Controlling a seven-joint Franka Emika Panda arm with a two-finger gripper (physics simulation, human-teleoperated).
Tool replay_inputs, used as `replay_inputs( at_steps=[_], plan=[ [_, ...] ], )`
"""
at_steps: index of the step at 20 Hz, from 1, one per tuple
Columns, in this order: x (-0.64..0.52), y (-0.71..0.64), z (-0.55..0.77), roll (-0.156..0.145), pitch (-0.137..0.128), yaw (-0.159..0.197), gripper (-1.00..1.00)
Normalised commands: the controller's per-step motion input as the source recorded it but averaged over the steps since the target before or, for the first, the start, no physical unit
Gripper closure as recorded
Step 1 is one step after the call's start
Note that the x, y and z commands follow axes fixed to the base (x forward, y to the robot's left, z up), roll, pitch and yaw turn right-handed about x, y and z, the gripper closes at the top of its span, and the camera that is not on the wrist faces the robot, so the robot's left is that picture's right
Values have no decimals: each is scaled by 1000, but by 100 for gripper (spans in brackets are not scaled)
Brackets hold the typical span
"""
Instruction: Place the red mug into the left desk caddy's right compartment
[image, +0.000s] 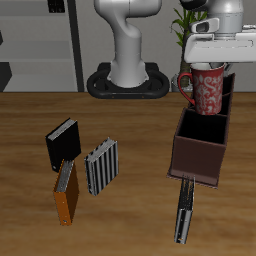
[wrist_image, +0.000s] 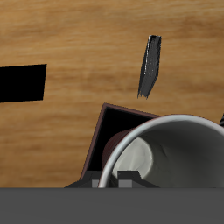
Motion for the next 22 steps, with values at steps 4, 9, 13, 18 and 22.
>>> replay_inputs(
  at_steps=[4, 9, 13, 18, 22],
  plan=[
    [22, -37, -129, 5, 22, -5, 100],
    [17, -29, -201, 2, 28, 6, 100],
    [-51, 90, -232, 34, 35, -7, 100],
    [-23, 97, -224, 24, 38, 4, 100],
    [113, -2, -417, 3, 63, 4, 100]
  ],
)
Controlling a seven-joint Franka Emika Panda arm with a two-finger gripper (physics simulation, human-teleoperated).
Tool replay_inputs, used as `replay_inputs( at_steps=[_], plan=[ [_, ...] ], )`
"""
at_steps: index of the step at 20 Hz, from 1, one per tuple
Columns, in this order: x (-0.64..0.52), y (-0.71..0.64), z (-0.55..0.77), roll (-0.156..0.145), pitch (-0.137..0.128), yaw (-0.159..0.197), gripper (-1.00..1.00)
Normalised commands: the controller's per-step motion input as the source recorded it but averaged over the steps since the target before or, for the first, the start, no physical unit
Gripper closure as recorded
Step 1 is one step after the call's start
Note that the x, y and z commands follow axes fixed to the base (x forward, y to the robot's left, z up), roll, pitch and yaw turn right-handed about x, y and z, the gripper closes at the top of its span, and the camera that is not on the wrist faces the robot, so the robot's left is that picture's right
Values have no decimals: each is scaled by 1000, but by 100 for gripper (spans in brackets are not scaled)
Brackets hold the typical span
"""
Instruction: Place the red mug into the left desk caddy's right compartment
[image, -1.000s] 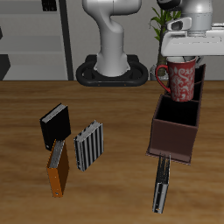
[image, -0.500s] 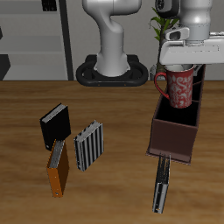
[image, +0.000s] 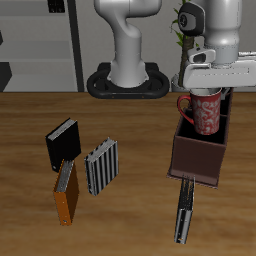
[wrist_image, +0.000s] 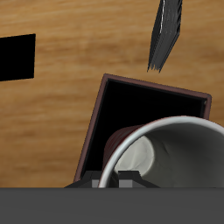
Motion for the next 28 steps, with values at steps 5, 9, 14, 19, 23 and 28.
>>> replay_inputs(
  at_steps=[5, 9, 14, 19, 23, 28],
  plan=[
    [79, -38, -286, -9, 54, 3, 100],
    [52, -30, -263, -2, 42, -3, 100],
    [45, -21, -246, -3, 42, 0, 100],
    [84, -31, -370, 0, 63, 0, 100],
    [99, -71, -355, -11, 73, 1, 100],
    [50, -98, -145, -17, 33, -5, 100]
  ],
)
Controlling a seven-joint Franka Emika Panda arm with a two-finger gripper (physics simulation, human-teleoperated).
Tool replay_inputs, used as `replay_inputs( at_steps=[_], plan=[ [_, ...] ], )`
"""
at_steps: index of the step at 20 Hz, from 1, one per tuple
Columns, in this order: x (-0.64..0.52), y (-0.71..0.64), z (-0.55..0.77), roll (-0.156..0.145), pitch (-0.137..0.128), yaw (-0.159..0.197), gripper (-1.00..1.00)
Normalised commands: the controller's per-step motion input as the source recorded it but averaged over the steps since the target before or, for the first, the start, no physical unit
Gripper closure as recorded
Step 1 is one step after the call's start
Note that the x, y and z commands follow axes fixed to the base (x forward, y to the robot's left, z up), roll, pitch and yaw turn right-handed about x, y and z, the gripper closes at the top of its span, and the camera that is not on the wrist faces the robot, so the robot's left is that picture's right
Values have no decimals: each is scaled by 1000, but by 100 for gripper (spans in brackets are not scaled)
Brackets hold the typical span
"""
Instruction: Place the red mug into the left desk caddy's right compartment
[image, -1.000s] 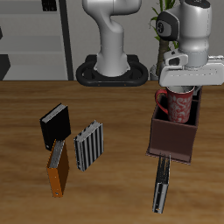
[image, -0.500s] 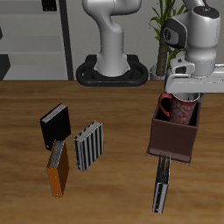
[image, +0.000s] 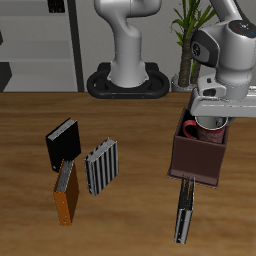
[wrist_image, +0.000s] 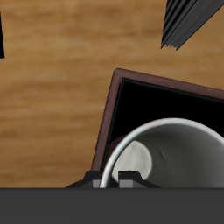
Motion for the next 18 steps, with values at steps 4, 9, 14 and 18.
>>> replay_inputs(
  at_steps=[4, 9, 14, 18],
  plan=[
    [14, -20, -126, 37, 62, -18, -100],
    [23, -67, -9, -4, 9, -19, -100],
    [3, -32, 97, -7, -20, 1, -100],
    [-104, -83, 200, 3, -41, -7, -100]
  ],
)
